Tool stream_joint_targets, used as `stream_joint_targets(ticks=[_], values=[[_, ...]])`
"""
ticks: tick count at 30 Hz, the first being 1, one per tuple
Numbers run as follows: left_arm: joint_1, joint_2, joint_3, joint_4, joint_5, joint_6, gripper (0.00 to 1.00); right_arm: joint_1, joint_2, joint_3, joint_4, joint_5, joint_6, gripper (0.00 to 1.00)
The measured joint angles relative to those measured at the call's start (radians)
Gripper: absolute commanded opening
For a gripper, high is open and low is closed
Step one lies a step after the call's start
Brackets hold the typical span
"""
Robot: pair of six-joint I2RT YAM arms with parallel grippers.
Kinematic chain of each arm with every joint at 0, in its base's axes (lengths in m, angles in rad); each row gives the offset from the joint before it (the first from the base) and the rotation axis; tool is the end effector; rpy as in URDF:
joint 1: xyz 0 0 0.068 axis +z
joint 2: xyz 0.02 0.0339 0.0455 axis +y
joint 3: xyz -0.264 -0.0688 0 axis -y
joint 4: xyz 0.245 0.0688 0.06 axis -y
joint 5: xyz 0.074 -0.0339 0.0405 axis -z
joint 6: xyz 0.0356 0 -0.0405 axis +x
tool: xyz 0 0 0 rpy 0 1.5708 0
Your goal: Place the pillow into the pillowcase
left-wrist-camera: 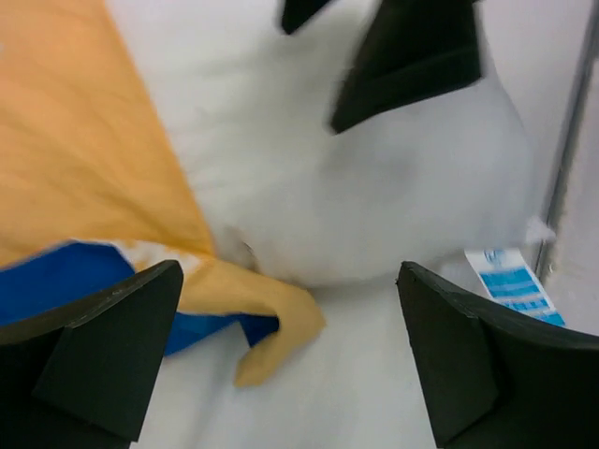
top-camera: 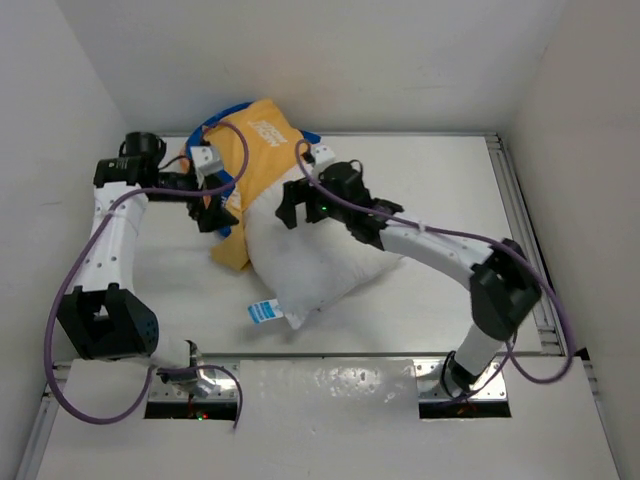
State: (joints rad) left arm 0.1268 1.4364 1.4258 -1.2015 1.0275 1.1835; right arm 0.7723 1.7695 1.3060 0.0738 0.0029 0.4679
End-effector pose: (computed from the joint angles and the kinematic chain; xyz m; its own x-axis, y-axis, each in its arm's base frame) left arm 0.2644 0.0030 0.3460 -0.1353 0.4653 -0.8747 0.9479 0.3177 0.0223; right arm 0.3005 0.2926 0.2748 -0.5567 0.0873 -0.8261 -0.4983 0.7605 0.4162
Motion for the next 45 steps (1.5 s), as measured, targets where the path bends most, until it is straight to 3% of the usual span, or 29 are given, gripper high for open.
stream_joint_targets(ticks=[1,2,3,4,5,6,7,8,9,10,12,16,19,24,30,31,33,34,35,36,37,38,45], values=[[-0.002,0.003,0.044,0.013,0.002,-0.05,0.87,-0.018,-0.055,-0.038,-0.014,-0.013,-0.018,0.99],[-0.011,0.006,0.082,0.05,-0.003,-0.108,0.55,-0.045,-0.107,-0.073,-0.024,-0.033,-0.03,0.92],[-0.031,0.012,0.118,0.099,-0.023,-0.175,0.01,-0.083,-0.158,-0.098,-0.04,-0.052,-0.042,0.44],[-0.056,0.023,0.15,0.146,-0.051,-0.241,0.0,-0.126,-0.193,-0.105,-0.054,-0.075,-0.054,0.13],[-0.088,0.038,0.178,0.194,-0.091,-0.296,0.0,-0.178,-0.215,-0.102,-0.061,-0.101,-0.054,0.0],[-0.13,0.058,0.206,0.245,-0.15,-0.349,0.0,-0.23,-0.223,-0.084,-0.077,-0.126,-0.051,0.03],[-0.182,0.095,0.248,0.284,-0.218,-0.402,0.0,-0.269,-0.222,-0.066,-0.089,-0.143,-0.05,0.19],[-0.234,0.142,0.295,0.32,-0.288,-0.439,0.1,-0.312,-0.211,-0.042,-0.109,-0.163,-0.048,0.46],[-0.285,0.193,0.338,0.358,-0.351,-0.47,0.46,-0.354,-0.192,-0.019,-0.121,-0.185,-0.04,0.72],[-0.327,0.243,0.375,0.397,-0.411,-0.492,0.62,-0.387,-0.168,0.005,-0.135,-0.217,-0.037,0.98],[-0.401,0.337,0.435,0.442,-0.526,-0.525,0.8,-0.444,-0.103,0.053,-0.157,-0.301,-0.028,0.99],[-0.508,0.508,0.53,0.51,-0.775,-0.532,0.85,-0.521,0.069,0.14,-0.164,-0.464,0.014,0.99],[-0.555,0.6,0.564,0.577,-0.951,-0.508,0.83,-0.544,0.169,0.145,-0.14,-0.541,0.04,0.99],[-0.563,0.682,0.571,0.644,-1.129,-0.463,0.74,-0.519,0.292,0.142,-0.073,-0.637,0.052,0.99],[-0.552,0.711,0.572,0.666,-1.174,-0.421,0.72,-0.444,0.361,0.105,0.094,-0.713,0.086,0.98],[-0.552,0.715,0.572,0.663,-1.165,-0.421,0.66,-0.433,0.367,0.095,0.121,-0.717,0.095,0.93],[-0.546,0.727,0.572,0.65,-1.131,-0.432,0.43,-0.414,0.373,0.065,0.182,-0.715,0.123,0.82],[-0.543,0.734,0.572,0.642,-1.111,-0.438,0.33,-0.405,0.372,0.039,0.22,-0.712,0.139,0.69],[-0.538,0.74,0.572,0.631,-1.086,-0.444,0.11,-0.395,0.369,0.008,0.269,-0.706,0.161,0.56],[-0.534,0.745,0.572,0.623,-1.063,-0.45,0.01,-0.387,0.366,-0.024,0.317,-0.699,0.188,0.19],[-0.531,0.748,0.572,0.614,-1.043,-0.454,0.0,-0.382,0.362,-0.049,0.354,-0.692,0.203,0.06],[-0.531,0.75,0.572,0.611,-1.03,-0.453,0.0,-0.378,0.355,-0.069,0.383,-0.683,0.233,0.0],[-0.546,0.721,0.635,0.518,-0.862,-0.454,0.0,-0.356,0.232,-0.187,0.497,-0.545,0.359,0.0]])
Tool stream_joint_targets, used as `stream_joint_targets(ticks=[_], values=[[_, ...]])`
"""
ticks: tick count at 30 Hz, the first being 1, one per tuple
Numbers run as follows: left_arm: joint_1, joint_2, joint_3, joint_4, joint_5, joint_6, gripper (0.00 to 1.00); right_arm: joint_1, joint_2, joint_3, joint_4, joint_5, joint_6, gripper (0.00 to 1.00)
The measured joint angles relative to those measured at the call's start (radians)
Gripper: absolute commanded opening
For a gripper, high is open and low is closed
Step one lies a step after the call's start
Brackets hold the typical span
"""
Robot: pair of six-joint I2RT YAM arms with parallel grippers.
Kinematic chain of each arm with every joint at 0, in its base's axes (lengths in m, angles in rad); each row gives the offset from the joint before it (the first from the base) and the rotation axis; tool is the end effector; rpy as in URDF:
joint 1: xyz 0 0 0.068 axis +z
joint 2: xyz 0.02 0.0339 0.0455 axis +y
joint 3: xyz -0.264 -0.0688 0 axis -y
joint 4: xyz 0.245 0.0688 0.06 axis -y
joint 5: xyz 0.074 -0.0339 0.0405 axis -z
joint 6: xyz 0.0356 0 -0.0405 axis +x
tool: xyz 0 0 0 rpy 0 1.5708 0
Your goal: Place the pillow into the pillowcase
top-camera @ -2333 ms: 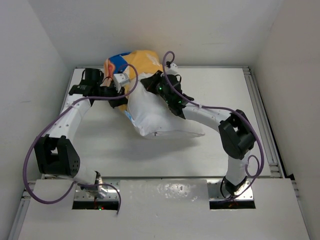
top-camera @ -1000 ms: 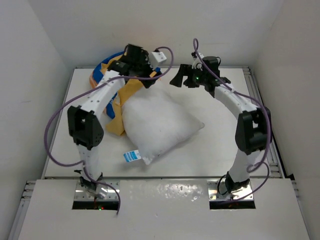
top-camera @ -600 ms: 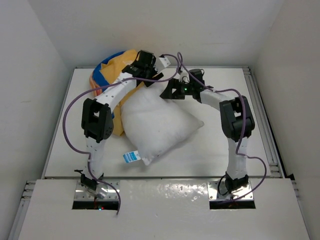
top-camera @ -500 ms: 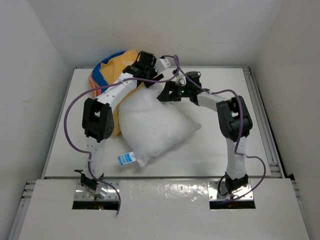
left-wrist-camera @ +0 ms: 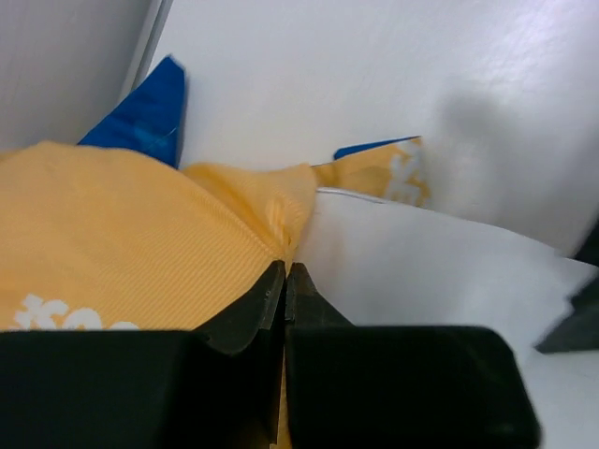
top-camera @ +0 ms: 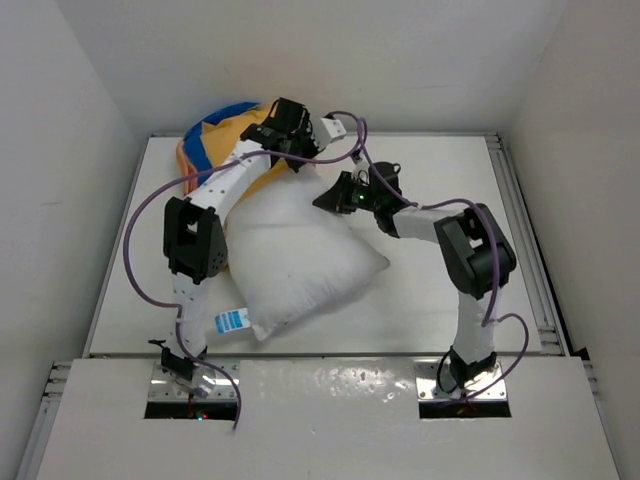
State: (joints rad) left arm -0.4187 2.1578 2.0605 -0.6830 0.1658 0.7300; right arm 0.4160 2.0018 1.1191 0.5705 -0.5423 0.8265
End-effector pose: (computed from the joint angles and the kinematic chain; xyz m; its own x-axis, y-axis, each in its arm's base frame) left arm 0.4484 -0.2060 0.2925 -0.1401 0.7822 -0.6070 0.8073 0.4452 0.3874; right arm 0.3874 0.1912 0.1701 -0.7754 0.3462 -0.5281 -0.3322 0.4876 0.8074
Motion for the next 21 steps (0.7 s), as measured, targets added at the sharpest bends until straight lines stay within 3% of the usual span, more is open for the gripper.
stream_joint_targets(ticks=[7,13,21], values=[[-0.047,-0.084,0.212,-0.214,0.176,-0.004,0.0,0.066,-0.275,-0.085,-0.025,0.234,-0.024,0.0],[-0.075,-0.202,0.342,-0.294,0.292,-0.031,0.0,0.143,-0.543,-0.097,-0.028,0.457,-0.102,0.0],[-0.14,-0.248,0.333,-0.315,0.388,-0.027,0.0,0.2,-0.616,-0.097,-0.094,0.692,-0.179,0.0]])
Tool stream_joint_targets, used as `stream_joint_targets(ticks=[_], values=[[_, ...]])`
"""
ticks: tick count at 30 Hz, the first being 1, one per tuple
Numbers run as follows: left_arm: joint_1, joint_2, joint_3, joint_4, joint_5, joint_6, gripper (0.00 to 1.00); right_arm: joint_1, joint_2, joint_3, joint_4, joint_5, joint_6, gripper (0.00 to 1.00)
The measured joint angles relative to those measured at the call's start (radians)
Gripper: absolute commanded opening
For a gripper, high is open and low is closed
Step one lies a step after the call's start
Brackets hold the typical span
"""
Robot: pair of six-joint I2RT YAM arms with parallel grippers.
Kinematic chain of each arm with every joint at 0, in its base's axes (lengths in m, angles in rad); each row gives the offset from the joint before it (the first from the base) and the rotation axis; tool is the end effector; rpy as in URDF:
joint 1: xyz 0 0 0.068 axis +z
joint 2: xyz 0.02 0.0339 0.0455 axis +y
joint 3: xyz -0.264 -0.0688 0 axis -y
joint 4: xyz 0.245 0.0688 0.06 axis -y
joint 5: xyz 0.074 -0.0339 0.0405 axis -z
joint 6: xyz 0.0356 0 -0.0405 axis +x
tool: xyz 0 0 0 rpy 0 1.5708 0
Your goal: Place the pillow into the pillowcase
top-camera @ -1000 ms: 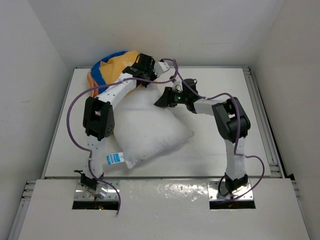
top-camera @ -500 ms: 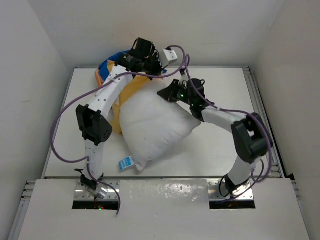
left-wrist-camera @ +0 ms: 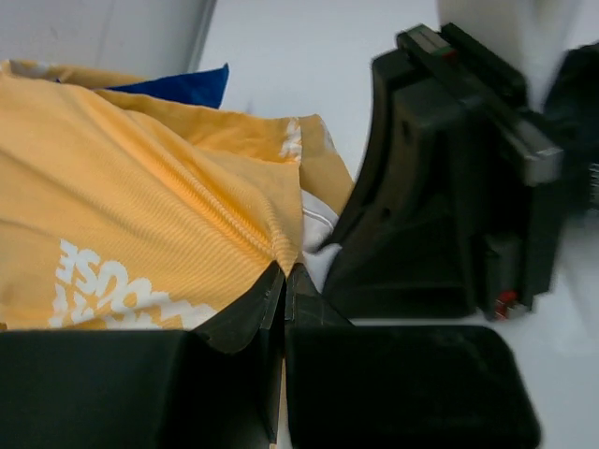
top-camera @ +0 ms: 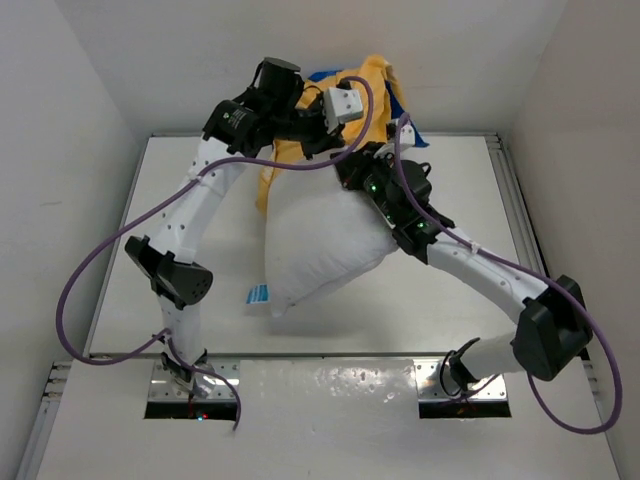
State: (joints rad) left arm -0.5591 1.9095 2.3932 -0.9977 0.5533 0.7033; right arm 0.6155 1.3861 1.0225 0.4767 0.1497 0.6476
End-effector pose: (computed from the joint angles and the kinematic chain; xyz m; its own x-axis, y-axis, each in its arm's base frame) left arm 0.3186 -0.2214 0.4783 0.2248 0.5084 -0.8313 0.9096 0.1963 0.3661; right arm 0.2728 0.1864 0.3543 -0.1979 0.5906 -0.7823 -0.4144 0.6728 0.6128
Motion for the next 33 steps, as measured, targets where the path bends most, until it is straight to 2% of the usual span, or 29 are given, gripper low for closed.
stream_joint_targets(ticks=[7,11,16,17,18,19,20,21,22,23,25,29,32,33], values=[[0.011,-0.004,-0.145,-0.034,0.012,0.005,0.0,-0.114,0.082,-0.106,-0.094,0.072,0.137,0.0],[0.017,-0.035,-0.288,-0.021,-0.003,0.074,0.0,-0.163,0.104,-0.149,-0.12,0.103,0.225,0.0],[0.05,-0.108,-0.537,0.084,-0.069,0.152,0.0,-0.144,0.104,-0.164,-0.093,0.114,0.273,0.0],[0.062,-0.109,-0.572,0.108,-0.077,0.158,0.03,-0.129,0.106,-0.164,-0.086,0.119,0.273,0.0],[0.07,-0.109,-0.595,0.121,-0.085,0.161,0.13,-0.116,0.11,-0.164,-0.081,0.119,0.273,0.12],[0.074,-0.109,-0.607,0.125,-0.09,0.161,0.34,-0.109,0.114,-0.164,-0.077,0.113,0.276,0.34],[0.085,-0.108,-0.62,0.112,-0.106,0.166,0.43,-0.106,0.121,-0.164,-0.072,0.098,0.272,0.78],[0.09,-0.108,-0.623,0.103,-0.118,0.159,0.49,-0.109,0.127,-0.164,-0.068,0.081,0.267,0.98],[0.097,-0.108,-0.624,0.103,-0.129,0.149,0.72,-0.12,0.133,-0.161,-0.069,0.042,0.243,0.99],[0.104,-0.109,-0.624,0.104,-0.138,0.146,0.86,-0.13,0.137,-0.154,-0.084,-0.002,0.201,0.99],[0.126,-0.113,-0.624,0.103,-0.147,0.119,1.0,-0.154,0.141,-0.111,-0.18,-0.109,0.107,0.99],[0.202,-0.129,-0.612,0.081,-0.155,0.091,1.0,-0.172,0.14,0.022,-0.401,-0.248,-0.074,0.99],[0.26,-0.159,-0.605,0.065,-0.19,0.082,1.0,-0.198,0.113,0.056,-0.487,-0.328,-0.153,0.99],[0.271,-0.174,-0.61,0.063,-0.208,0.082,1.0,-0.218,0.098,0.053,-0.511,-0.349,-0.162,0.7]])
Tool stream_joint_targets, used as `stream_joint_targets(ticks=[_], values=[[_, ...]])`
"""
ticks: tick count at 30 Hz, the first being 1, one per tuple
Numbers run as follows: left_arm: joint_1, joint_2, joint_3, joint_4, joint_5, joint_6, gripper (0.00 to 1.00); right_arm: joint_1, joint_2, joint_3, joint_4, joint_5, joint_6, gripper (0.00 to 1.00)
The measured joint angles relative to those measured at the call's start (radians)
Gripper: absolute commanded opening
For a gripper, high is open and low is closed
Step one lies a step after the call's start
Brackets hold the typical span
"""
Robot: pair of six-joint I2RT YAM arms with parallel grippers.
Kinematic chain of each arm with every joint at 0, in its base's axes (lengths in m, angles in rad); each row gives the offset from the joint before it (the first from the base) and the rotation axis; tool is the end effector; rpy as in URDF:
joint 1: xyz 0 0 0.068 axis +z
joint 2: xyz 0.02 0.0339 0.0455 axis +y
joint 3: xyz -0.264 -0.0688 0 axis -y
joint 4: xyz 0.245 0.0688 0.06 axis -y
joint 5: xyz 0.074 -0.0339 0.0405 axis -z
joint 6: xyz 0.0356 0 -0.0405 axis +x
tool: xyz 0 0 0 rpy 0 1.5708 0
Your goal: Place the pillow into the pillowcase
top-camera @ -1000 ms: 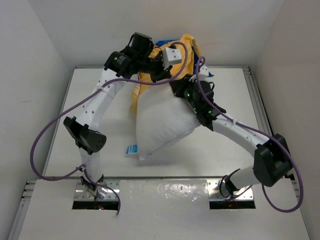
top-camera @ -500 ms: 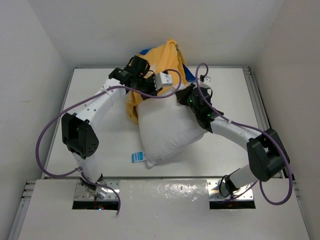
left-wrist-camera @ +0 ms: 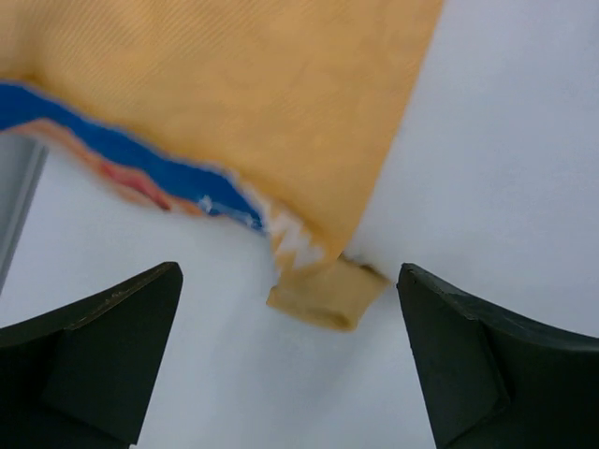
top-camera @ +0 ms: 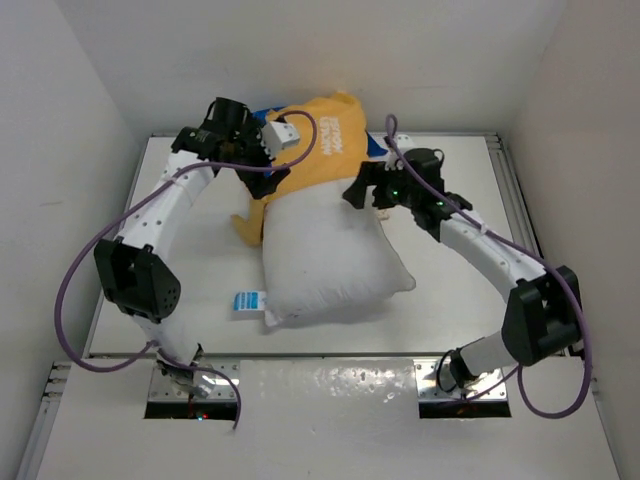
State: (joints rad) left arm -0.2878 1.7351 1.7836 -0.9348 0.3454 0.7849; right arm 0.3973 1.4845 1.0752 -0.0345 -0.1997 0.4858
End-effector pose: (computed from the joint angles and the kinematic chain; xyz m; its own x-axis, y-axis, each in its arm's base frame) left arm 0.3542 -0.1174 0.3625 -0.1917 0.7503 -0.6327 0.8592 0.4399 0.2613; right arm 0.3147 0.1397 0.2873 -0.6043 0.2427 -0.7589 -0.2966 0.8155 0.4970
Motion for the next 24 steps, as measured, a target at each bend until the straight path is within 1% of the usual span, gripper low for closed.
stream_joint_targets(ticks=[1,2,3,5,6,7,9,10,11,12,13,14,15,21,23,24], values=[[0.007,-0.02,-0.015,0.005,-0.018,0.0,1.0,-0.03,-0.015,-0.008,-0.009,-0.024,-0.009,0.4],[0.01,-0.051,-0.055,0.026,-0.036,0.002,1.0,-0.074,-0.032,-0.025,-0.004,-0.07,-0.001,0.02],[0.012,-0.084,-0.1,0.026,-0.053,0.006,1.0,-0.13,-0.048,-0.048,0.013,-0.108,0.018,0.0],[0.024,-0.139,-0.202,0.037,-0.074,0.015,0.99,-0.257,-0.064,-0.1,0.082,-0.204,0.106,0.0],[0.035,-0.153,-0.248,0.035,-0.078,0.019,0.94,-0.318,-0.059,-0.119,0.12,-0.249,0.145,0.1],[0.05,-0.157,-0.286,0.036,-0.081,0.019,0.9,-0.382,-0.044,-0.129,0.155,-0.301,0.193,0.33],[0.088,-0.146,-0.335,0.034,-0.087,0.024,0.84,-0.469,0.008,-0.12,0.205,-0.374,0.254,0.45],[0.104,-0.136,-0.349,0.034,-0.089,0.025,0.83,-0.487,0.043,-0.102,0.215,-0.407,0.263,0.49],[0.12,-0.126,-0.359,0.033,-0.089,0.026,0.84,-0.49,0.073,-0.087,0.217,-0.424,0.265,0.48],[0.127,-0.12,-0.362,0.034,-0.091,0.026,0.89,-0.485,0.105,-0.069,0.212,-0.43,0.254,0.45],[0.137,-0.108,-0.365,0.04,-0.092,0.025,0.92,-0.477,0.133,-0.056,0.2,-0.42,0.236,0.39],[0.137,-0.1,-0.365,0.049,-0.092,0.021,0.94,-0.47,0.159,-0.043,0.177,-0.402,0.216,0.3],[0.133,-0.093,-0.365,0.063,-0.092,0.016,0.99,-0.463,0.189,-0.028,0.155,-0.377,0.198,0.28],[0.097,-0.019,-0.353,0.141,-0.091,-0.021,1.0,-0.433,0.406,0.054,0.063,-0.185,0.109,0.27],[0.097,0.031,-0.328,0.152,-0.057,-0.042,0.96,-0.411,0.462,0.071,0.039,-0.151,0.085,0.25],[0.098,0.054,-0.319,0.162,-0.041,-0.054,0.75,-0.394,0.484,0.075,0.031,-0.142,0.076,0.25]])
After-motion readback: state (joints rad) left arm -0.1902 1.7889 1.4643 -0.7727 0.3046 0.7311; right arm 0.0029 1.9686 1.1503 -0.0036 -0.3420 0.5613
